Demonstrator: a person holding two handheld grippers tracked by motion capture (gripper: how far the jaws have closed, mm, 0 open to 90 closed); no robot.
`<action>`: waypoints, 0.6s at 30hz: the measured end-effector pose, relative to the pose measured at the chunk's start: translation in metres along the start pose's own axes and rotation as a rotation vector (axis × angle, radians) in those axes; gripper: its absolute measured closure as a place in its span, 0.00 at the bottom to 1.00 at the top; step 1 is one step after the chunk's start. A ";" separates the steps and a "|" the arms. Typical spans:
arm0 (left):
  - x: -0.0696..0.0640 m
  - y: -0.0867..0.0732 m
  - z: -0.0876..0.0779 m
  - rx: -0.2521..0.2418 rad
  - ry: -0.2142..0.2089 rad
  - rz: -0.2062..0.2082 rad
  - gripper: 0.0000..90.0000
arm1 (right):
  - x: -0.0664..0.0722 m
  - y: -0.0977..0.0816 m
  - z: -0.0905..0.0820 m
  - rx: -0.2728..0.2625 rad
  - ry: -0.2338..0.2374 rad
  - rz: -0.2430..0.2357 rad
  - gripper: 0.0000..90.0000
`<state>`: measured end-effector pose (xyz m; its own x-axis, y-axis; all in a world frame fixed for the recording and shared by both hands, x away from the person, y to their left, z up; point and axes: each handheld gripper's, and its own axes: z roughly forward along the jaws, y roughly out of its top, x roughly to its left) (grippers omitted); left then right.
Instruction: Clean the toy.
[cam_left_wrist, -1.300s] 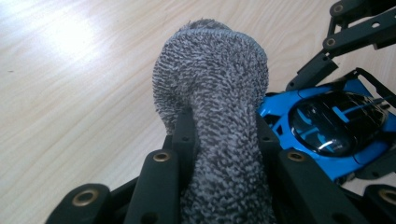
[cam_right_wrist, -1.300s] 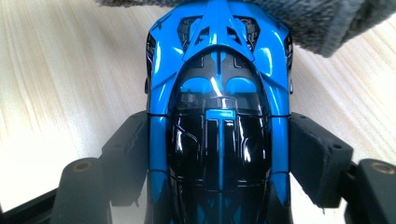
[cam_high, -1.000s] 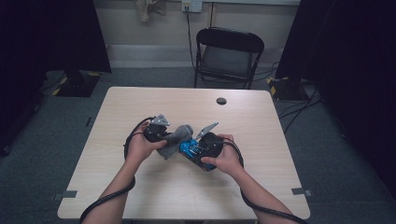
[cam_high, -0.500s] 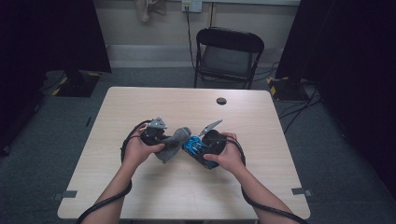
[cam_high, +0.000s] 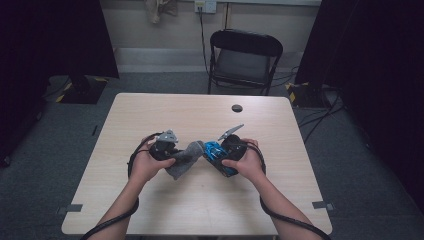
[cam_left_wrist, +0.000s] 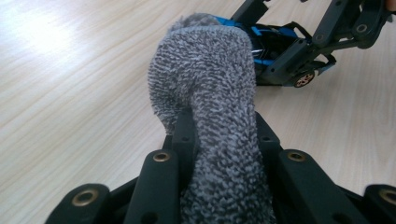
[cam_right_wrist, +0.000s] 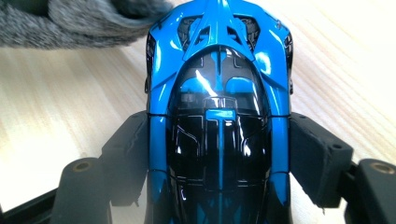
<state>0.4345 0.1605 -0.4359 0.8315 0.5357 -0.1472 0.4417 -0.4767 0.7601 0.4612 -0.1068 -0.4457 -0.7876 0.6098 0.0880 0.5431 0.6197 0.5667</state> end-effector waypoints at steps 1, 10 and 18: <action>0.002 0.000 -0.002 -0.003 0.008 -0.009 0.78 | -0.001 0.000 0.000 0.002 0.006 -0.002 0.32; 0.021 0.007 -0.010 -0.035 0.103 -0.053 0.78 | 0.012 -0.002 -0.006 0.005 0.026 -0.056 0.32; 0.025 0.013 0.006 -0.057 0.115 -0.086 0.78 | 0.028 -0.001 -0.009 -0.004 0.059 -0.106 0.32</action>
<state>0.4630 0.1636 -0.4329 0.7457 0.6508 -0.1427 0.4871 -0.3865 0.7832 0.4356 -0.0944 -0.4365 -0.8563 0.5109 0.0756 0.4551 0.6772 0.5782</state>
